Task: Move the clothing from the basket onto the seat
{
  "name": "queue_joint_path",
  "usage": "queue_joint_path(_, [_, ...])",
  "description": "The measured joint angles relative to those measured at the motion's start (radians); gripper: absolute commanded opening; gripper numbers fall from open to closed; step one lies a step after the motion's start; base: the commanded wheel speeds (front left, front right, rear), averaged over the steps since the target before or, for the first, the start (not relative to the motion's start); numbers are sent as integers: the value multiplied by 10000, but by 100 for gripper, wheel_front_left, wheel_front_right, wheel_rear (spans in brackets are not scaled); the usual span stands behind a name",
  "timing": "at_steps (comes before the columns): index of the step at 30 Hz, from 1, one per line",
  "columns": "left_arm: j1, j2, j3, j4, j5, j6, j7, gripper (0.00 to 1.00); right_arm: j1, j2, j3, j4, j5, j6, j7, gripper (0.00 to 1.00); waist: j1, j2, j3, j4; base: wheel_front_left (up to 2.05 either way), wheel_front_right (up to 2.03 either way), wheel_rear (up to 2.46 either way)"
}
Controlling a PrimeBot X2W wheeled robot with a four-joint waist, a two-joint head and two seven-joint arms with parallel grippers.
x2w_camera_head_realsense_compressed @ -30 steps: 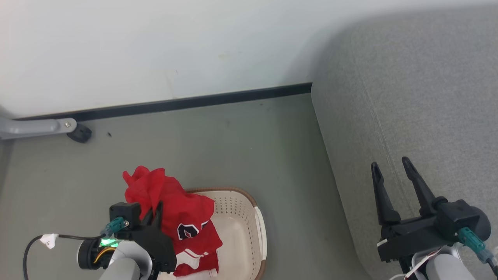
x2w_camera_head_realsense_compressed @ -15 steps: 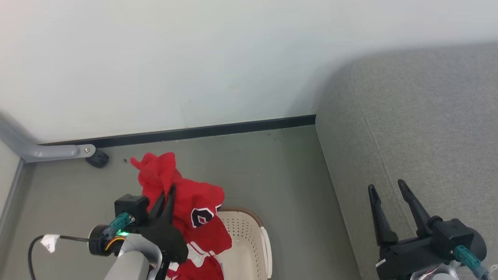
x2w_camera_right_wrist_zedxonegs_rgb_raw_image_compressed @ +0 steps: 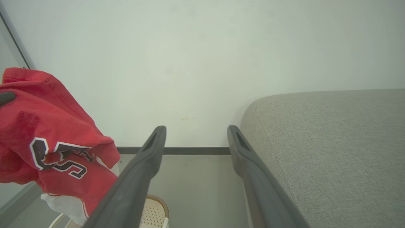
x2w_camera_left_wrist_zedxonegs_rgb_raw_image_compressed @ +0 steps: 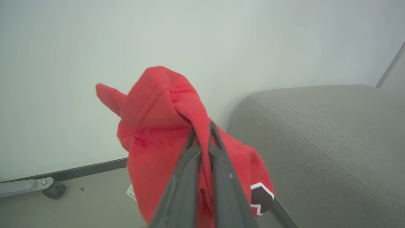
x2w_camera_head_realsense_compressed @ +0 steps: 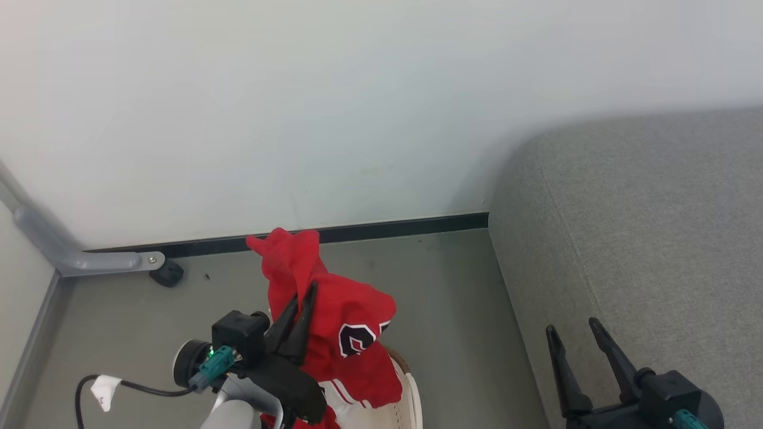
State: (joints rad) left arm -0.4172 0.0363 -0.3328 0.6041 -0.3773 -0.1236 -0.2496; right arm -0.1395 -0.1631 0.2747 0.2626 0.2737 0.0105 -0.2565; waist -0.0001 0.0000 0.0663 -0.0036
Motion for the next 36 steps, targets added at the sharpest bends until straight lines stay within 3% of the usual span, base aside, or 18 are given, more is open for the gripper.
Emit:
queue_joint_path(11, [799,25,-1519,-1745,-652,-12,0,0,470,63,219,33,2,88,0,100,0,0,-516,-6,0,0,0])
queue_joint_path(19, [936,38,-1753,-2366,-725,-12,19,0,575,186,556,36,2,351,13,100,1,0,-641,-23,0,0,0])
queue_joint_path(28, [934,75,-1994,-2746,-1053,29,431,0,22,619,1691,385,6,886,320,100,1,0,-703,125,0,0,0])
queue_joint_path(36, [915,104,-2366,-2917,-1239,188,711,0,-739,941,2959,1066,140,1055,635,100,1,0,-692,367,0,0,0])
